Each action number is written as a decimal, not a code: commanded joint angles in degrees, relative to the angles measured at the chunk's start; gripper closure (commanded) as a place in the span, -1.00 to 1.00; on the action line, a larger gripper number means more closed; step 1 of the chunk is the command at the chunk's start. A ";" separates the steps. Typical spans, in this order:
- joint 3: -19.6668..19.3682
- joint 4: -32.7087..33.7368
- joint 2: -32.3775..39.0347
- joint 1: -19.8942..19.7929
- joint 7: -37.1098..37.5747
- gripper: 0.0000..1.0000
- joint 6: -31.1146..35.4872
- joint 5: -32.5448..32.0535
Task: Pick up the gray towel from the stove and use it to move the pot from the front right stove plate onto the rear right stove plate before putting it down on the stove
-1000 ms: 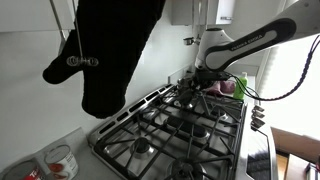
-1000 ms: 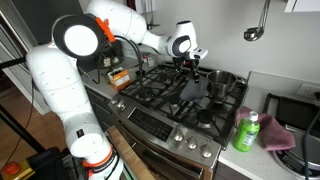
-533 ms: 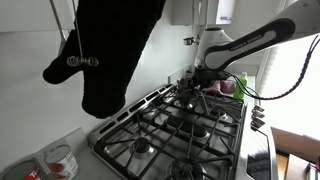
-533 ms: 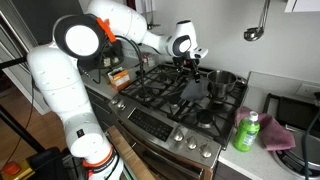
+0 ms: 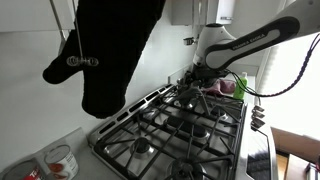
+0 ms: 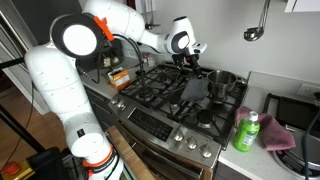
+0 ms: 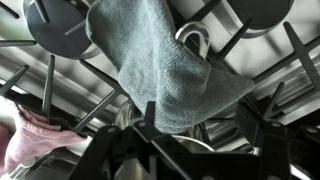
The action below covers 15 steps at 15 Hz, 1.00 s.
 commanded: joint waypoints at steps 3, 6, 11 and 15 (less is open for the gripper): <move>-0.85 -1.37 -1.03 0.73 -0.80 0.33 0.88 -0.47; -0.84 -1.35 -1.13 0.68 -1.27 0.78 0.60 0.08; -1.10 -1.45 -1.60 0.49 -1.57 1.00 0.26 0.53; -1.21 -1.70 -2.56 0.46 -1.55 1.00 -0.41 0.77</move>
